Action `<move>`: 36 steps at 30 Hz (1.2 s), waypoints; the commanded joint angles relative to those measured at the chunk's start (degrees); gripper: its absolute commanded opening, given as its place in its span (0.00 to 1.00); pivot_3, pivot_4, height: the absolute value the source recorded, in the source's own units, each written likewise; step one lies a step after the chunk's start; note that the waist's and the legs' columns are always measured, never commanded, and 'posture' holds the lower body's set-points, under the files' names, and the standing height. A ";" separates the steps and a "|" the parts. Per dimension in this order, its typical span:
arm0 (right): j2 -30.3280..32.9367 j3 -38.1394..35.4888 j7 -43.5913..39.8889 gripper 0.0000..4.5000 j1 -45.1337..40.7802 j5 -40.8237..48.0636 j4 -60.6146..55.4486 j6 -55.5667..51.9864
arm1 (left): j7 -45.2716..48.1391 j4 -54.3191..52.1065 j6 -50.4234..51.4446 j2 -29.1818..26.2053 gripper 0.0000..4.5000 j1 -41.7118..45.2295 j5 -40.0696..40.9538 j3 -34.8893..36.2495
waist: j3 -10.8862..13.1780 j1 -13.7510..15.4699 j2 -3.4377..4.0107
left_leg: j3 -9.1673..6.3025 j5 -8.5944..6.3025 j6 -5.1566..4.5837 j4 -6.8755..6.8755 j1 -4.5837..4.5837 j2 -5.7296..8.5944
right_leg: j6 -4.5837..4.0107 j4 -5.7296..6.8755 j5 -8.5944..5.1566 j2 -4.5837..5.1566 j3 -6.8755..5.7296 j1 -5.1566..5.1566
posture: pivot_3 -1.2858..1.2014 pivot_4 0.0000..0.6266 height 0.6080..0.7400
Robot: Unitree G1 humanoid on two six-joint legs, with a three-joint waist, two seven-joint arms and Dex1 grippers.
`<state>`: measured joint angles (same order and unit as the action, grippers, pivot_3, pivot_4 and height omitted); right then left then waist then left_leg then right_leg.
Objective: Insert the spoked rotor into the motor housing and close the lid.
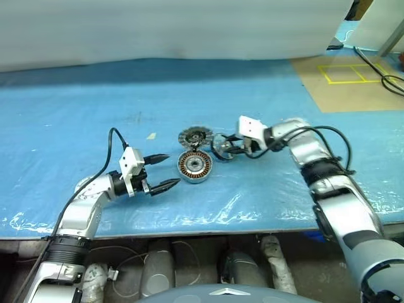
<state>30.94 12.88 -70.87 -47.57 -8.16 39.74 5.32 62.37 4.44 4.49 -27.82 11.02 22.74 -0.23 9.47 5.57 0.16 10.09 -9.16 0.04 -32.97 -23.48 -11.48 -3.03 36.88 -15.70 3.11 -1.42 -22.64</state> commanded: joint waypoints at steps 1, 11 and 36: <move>4.90 -3.56 -1.46 0.28 5.13 3.56 -8.25 -9.69 | 0.89 -0.54 -0.64 -0.46 1.00 0.95 0.84 0.74 | 0.01 0.09 -0.02 | 0.00 -0.01 0.01 0.03 0.08 0.00 | 0.00 -0.07 -0.01 0.00 0.00 0.08 | 0.52 0.24 1.00; 1.55 -16.81 6.20 0.28 16.71 26.52 -42.38 -45.52 | 3.79 3.96 -1.31 0.32 1.00 7.32 -0.05 -0.96 | 0.05 -0.58 0.02 | 0.07 0.01 0.02 0.50 0.44 0.05 | 0.00 -0.21 -0.03 -0.09 0.29 0.05 | 0.52 0.24 1.00; -3.88 -6.06 18.40 0.28 18.40 33.57 -49.91 -50.13 | 4.89 1.83 -2.88 -0.22 1.00 5.14 -1.00 -1.15 | 0.05 -0.12 0.02 | 0.07 0.16 0.39 0.79 0.26 0.25 | 0.29 -0.32 0.10 0.05 0.23 -0.12 | 0.52 0.24 1.00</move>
<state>26.78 7.13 -51.71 -27.64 25.34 -9.65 -46.91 67.25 7.77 2.86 -27.72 16.51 21.70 -1.77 9.52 5.44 0.17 10.15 -9.00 0.42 -32.18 -23.22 -11.23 -2.73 36.56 -15.60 3.16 -1.20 -22.75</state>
